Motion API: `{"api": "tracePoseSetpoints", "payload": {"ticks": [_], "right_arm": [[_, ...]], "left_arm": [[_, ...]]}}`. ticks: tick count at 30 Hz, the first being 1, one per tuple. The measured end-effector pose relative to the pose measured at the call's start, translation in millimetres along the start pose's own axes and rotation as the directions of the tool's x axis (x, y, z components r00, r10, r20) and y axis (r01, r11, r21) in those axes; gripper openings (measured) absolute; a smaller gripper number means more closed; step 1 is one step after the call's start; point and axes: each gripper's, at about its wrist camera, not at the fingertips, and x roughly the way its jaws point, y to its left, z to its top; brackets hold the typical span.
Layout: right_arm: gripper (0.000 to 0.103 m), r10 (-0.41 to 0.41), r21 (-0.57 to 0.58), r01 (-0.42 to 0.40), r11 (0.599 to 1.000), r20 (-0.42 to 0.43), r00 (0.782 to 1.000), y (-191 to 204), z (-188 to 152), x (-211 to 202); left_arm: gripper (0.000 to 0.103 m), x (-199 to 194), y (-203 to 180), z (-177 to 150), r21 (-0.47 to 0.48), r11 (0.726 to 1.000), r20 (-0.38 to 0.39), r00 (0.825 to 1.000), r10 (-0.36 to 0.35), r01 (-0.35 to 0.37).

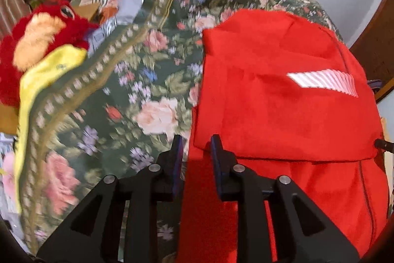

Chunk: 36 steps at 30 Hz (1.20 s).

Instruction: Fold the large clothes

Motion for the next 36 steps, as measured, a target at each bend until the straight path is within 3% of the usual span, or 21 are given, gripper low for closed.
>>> {"api": "tracePoseSetpoints", "payload": {"ticks": [7,12,17,22,28,33,36], "right_arm": [[0.089,-0.031,-0.107,0.046,0.993,0.138,0.99,16,27,-44],[0.089,-0.028,-0.14,0.061,0.988,0.224,0.974,29,60,-62],[0.089,0.029,-0.128,0.004,0.992,0.258,0.966,37,96,-63],[0.089,0.051,-0.111,-0.023,0.994,0.257,0.965,37,126,-45],[0.089,0.048,-0.12,-0.026,0.992,0.186,0.981,48,174,-4],[0.089,0.103,-0.038,-0.099,0.994,0.145,0.984,48,200,30],[0.089,0.098,0.013,-0.101,0.995,0.128,0.987,47,209,50]], "left_arm": [[0.048,-41,-30,42,0.125,0.991,0.119,0.993,0.026,-0.041],[0.055,-47,-70,80,0.185,0.983,0.156,0.987,-0.036,0.007],[0.058,-25,-117,115,0.248,0.966,0.144,0.984,-0.11,0.072],[0.058,11,-149,146,0.234,0.965,0.091,0.985,-0.146,0.121],[0.058,58,-173,183,0.16,0.973,0.06,0.983,-0.176,0.164],[0.058,98,-196,204,0.151,0.963,0.023,0.973,-0.229,0.223],[0.059,121,-203,212,0.121,0.964,0.014,0.971,-0.238,0.235]]}}
